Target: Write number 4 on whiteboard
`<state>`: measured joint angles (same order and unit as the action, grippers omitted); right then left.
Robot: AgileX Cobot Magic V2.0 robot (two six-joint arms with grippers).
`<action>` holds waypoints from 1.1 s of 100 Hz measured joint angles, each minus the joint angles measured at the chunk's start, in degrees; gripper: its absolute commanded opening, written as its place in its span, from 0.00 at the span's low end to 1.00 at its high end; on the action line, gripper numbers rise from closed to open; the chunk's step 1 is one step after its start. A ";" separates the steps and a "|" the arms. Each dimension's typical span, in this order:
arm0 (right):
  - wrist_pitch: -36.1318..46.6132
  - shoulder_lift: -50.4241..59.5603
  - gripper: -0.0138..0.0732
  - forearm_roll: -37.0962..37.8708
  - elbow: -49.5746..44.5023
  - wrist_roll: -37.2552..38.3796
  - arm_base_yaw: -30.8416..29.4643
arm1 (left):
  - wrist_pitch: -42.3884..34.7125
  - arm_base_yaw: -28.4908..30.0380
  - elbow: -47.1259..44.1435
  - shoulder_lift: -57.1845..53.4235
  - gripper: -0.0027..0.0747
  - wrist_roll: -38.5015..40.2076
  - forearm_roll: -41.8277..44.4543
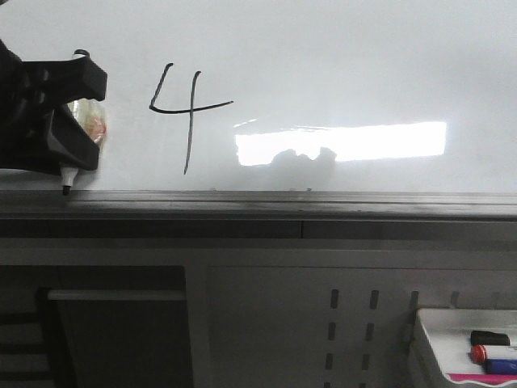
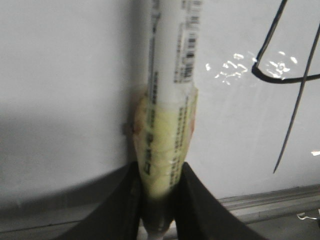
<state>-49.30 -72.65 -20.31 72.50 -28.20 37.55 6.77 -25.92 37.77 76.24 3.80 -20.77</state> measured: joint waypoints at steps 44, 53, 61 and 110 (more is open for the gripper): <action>5.57 3.21 0.08 0.00 -3.10 0.09 0.00 | 0.69 0.00 0.45 -4.18 0.42 0.00 1.92; 10.64 7.38 0.09 0.00 -7.30 0.09 0.00 | 3.04 0.00 0.45 -9.12 0.12 0.00 3.53; 16.13 12.41 0.09 -0.24 -12.30 0.09 0.00 | 5.98 0.00 0.31 -14.12 0.01 0.00 4.80; 39.49 51.35 0.08 -1.95 -44.48 0.20 0.00 | 4.49 -1.58 -16.77 -53.29 0.01 -12.64 5.89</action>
<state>-9.81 -21.30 -22.26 28.02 -28.00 37.55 11.26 -27.50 21.01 22.95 -8.84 -14.88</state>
